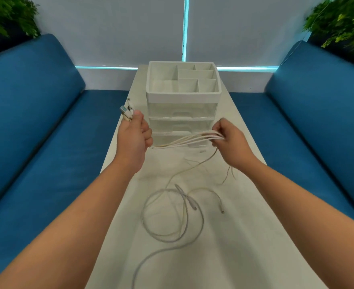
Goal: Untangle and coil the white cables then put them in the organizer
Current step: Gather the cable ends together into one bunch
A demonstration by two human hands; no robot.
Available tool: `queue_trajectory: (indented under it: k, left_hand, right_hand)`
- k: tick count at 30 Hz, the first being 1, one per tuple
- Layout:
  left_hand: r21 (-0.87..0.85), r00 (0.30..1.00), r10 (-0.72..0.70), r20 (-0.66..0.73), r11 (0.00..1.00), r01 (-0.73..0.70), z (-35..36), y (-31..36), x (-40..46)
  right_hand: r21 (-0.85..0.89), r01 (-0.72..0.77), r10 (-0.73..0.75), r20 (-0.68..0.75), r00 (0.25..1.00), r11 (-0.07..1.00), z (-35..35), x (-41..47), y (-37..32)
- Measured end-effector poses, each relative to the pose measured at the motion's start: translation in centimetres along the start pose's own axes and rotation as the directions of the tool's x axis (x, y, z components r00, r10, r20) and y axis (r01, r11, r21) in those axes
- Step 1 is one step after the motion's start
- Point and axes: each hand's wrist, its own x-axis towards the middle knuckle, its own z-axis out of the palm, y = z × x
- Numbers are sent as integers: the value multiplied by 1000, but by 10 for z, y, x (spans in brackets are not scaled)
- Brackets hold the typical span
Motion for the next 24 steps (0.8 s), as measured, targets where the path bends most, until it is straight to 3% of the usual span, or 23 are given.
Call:
queue_trajectory:
  k: [3, 6, 8, 10, 13, 17, 20, 22, 24]
  left_hand:
    - [-48, 997, 20, -71, 999, -23, 0, 6, 5]
    - [-62, 996, 24, -91, 998, -29, -5, 9, 9]
    - [1, 996, 29, -86, 1000, -29, -8, 5, 7]
    - [76, 995, 36, -93, 997, -29, -11, -3, 3]
    - [75, 990, 48, -134, 996, -38, -14, -8, -2]
    - [23, 985, 117, -128, 993, -115, -13, 0, -2]
    - [22, 982, 164, -92, 986, -163, -12, 7, -3]
    - [57, 981, 178, -79, 983, -174, -13, 7, -4]
    - [87, 983, 165, -84, 984, -158, -18, 2, -6]
  right_hand:
    - [111, 37, -38, 9, 999, 993, -6, 8, -11]
    - [-174, -27, 81, 313, 946, 984, -2, 4, 15]
    - [-342, -44, 178, 372, 911, 939, 5, -6, 36]
    - [-332, -62, 155, 262, 953, 941, 7, -8, 42]
    - [-141, -26, 30, 27, 999, 990, 6, -3, 24]
    - [-236, 216, -265, -199, 943, 947, 4, 3, 1]
    - [-228, 165, -229, -287, 930, 959, 3, 8, -4]
    - [-333, 70, -138, -185, 973, 940, 4, 10, 4]
    - [-591, 44, 11, 89, 996, 805, 5, 6, 15]
